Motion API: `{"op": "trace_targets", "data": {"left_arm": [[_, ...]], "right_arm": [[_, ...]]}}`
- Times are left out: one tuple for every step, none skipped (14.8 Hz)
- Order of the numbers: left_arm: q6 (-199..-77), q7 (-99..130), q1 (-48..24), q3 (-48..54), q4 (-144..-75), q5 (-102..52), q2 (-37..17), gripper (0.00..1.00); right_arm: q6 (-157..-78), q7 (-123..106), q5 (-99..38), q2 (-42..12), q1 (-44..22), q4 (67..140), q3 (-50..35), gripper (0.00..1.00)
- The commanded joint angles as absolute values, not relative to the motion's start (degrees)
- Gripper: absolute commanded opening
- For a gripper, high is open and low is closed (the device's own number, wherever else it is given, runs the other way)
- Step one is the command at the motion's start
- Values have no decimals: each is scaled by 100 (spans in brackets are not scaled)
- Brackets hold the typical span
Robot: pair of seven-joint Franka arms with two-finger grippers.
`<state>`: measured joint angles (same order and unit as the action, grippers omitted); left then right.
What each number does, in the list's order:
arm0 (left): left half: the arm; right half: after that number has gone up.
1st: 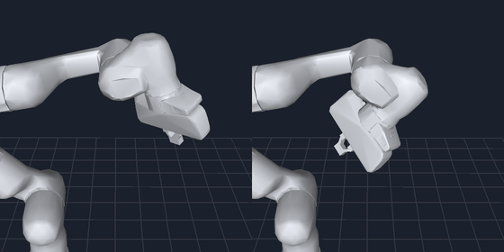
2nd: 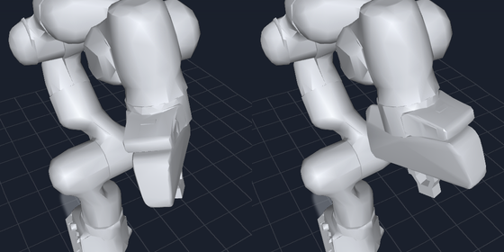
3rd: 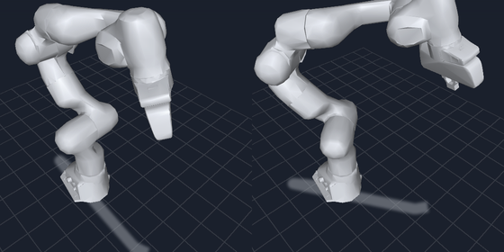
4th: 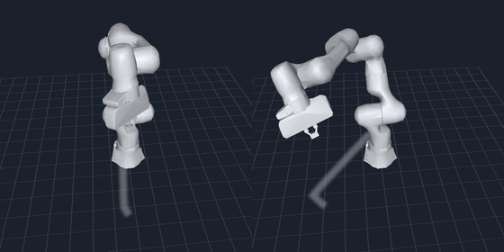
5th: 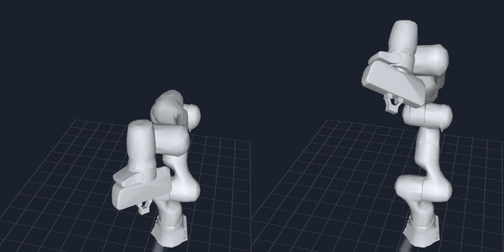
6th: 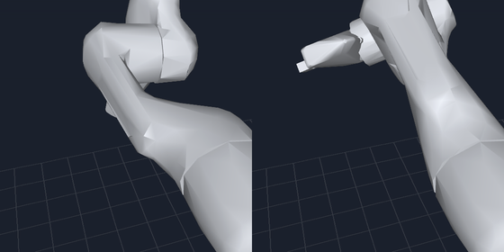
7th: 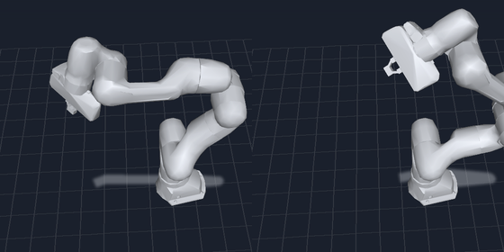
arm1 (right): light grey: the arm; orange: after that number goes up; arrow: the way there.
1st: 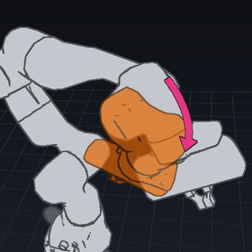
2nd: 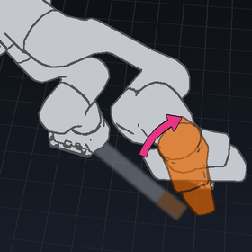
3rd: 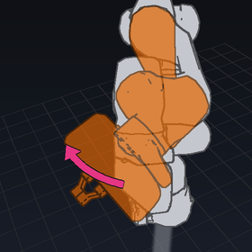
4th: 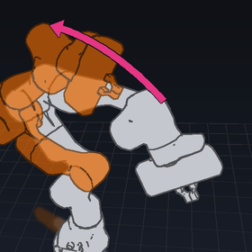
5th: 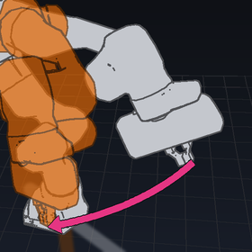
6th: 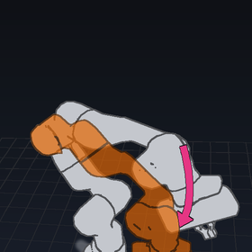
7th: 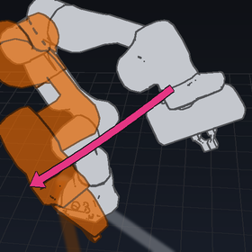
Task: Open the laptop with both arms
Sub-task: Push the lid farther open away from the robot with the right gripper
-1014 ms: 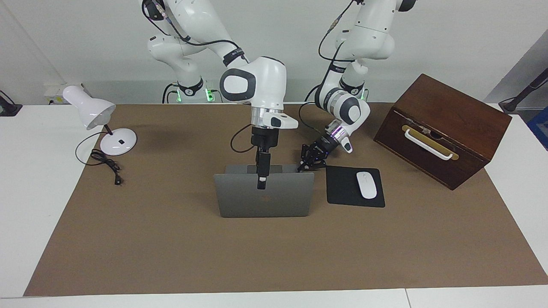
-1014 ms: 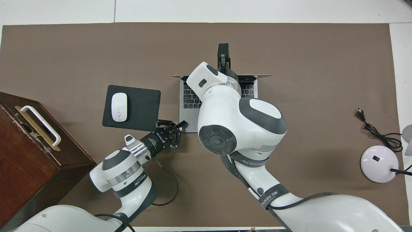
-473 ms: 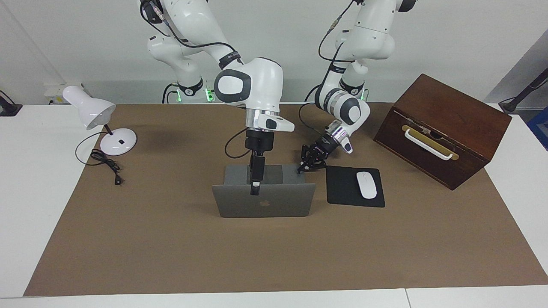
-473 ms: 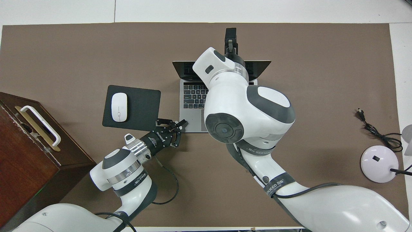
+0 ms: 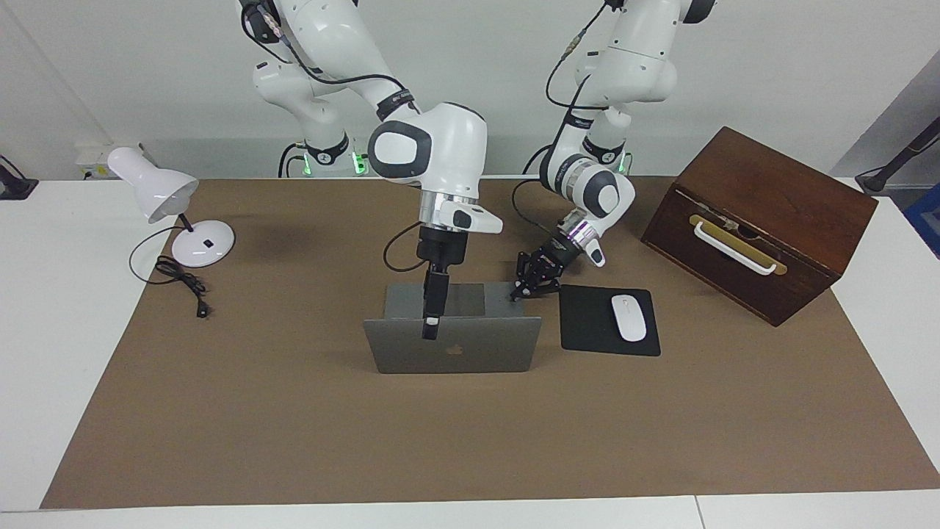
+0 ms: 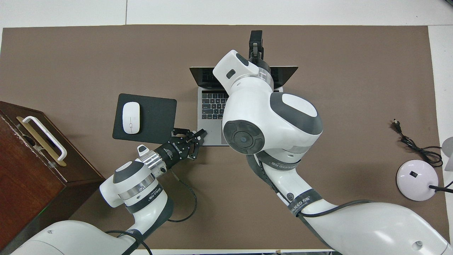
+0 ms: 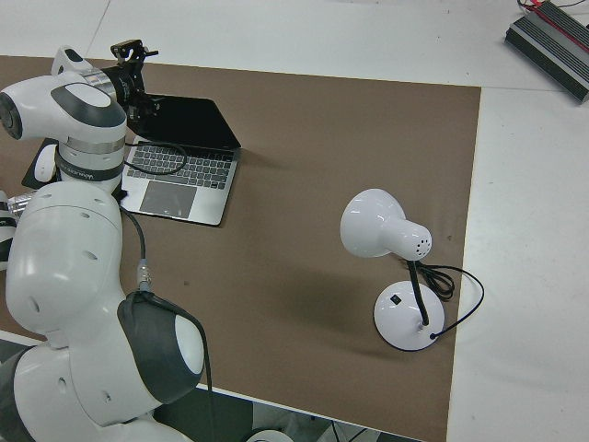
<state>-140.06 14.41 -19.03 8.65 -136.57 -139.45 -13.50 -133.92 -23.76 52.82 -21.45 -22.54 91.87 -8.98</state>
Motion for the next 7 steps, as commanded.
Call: {"op": "trace_targets", "data": {"left_arm": [[-14062, 1222, -1881, 861, -13509, -14045, -1468, 0], [-14062, 1213, -1872, 861, -13509, -14045, -1468, 0], [-14062, 1213, -1872, 853, -13491, -14036, -1468, 0], [-14089, 1213, -1872, 853, -13491, -14027, -1450, 0], [-14132, 1204, -1881, 853, -13491, -14027, -1441, 0], [-14168, 1204, -1881, 853, -13474, -14027, -1433, 0], [-14185, 1213, -1881, 853, -13465, -14019, -1424, 0]], "right_arm": [[-12947, -2294, 4782, -1943, -2373, 9123, -940, 100], [-12833, -2311, 4703, -1829, -2373, 9132, -984, 100], [-12693, -2312, 4563, -1741, -2373, 9132, -1097, 100], [-12517, -2294, 4405, -1653, -2373, 9123, -1186, 100], [-12394, -2294, 4290, -1557, -2373, 9123, -1230, 100], [-12297, -2294, 4167, -1451, -2373, 9123, -1274, 100], [-12174, -2285, 4018, -1346, -2373, 9114, -1292, 100]]}}
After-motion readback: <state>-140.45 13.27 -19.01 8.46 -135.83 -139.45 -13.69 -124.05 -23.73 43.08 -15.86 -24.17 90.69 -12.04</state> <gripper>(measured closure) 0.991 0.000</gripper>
